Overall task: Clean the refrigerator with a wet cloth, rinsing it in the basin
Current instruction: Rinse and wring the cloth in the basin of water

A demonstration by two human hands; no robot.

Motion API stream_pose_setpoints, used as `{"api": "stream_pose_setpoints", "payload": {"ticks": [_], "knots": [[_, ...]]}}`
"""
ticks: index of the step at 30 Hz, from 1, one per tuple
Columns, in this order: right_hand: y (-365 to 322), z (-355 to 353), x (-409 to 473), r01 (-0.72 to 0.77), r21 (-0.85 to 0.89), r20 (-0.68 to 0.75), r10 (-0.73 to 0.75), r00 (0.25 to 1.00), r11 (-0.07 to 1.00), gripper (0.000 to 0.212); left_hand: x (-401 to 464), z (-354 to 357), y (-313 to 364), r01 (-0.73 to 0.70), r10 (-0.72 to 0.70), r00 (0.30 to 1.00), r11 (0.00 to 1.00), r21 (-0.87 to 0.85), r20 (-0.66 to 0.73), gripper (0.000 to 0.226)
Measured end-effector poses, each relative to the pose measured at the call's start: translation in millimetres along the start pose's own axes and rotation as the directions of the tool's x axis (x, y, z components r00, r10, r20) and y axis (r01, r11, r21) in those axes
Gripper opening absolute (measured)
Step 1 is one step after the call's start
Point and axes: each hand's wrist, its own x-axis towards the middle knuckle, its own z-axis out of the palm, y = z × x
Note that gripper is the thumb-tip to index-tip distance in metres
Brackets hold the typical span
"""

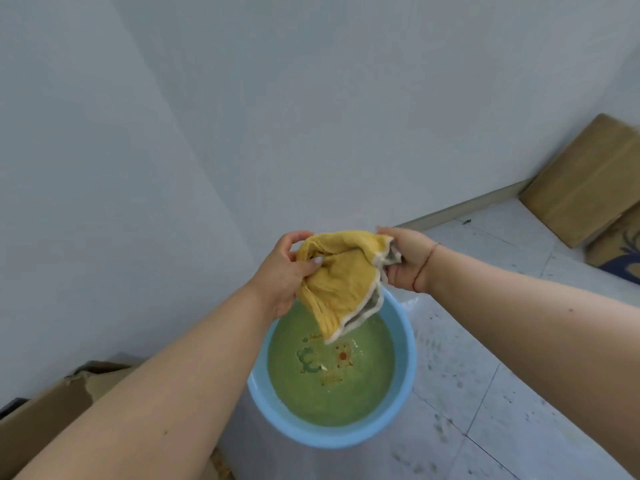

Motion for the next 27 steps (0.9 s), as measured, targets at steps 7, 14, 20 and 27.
{"api": "stream_pose_setpoints", "payload": {"ticks": [7, 14, 20, 27], "knots": [[-61, 25, -73, 0.058, 0.341, 0.014, -0.067, 0.998, 0.938, 0.082, -40, 56, 95, 0.010, -0.012, 0.999, 1.000, -0.029, -0.041, 0.043], [-114, 45, -143, -0.262, -0.251, -0.020, 0.266, 0.964, 0.932, 0.101, -88, 108, 176, 0.056, -0.056, 0.998, 0.992, -0.110, 0.010, 0.050], [-169, 55, -204, 0.036, -0.140, -0.032, -0.041, 0.999, 0.989, 0.027, -120, 150, 233, 0.034, -0.033, 0.999, 0.998, -0.044, 0.020, 0.037], [-232, 51, -269, 0.374, -0.281, -0.087, -0.411, 0.907, 0.884, 0.013, -140, 189, 284, -0.060, 0.084, 0.992, 0.973, 0.224, -0.097, 0.032]]}}
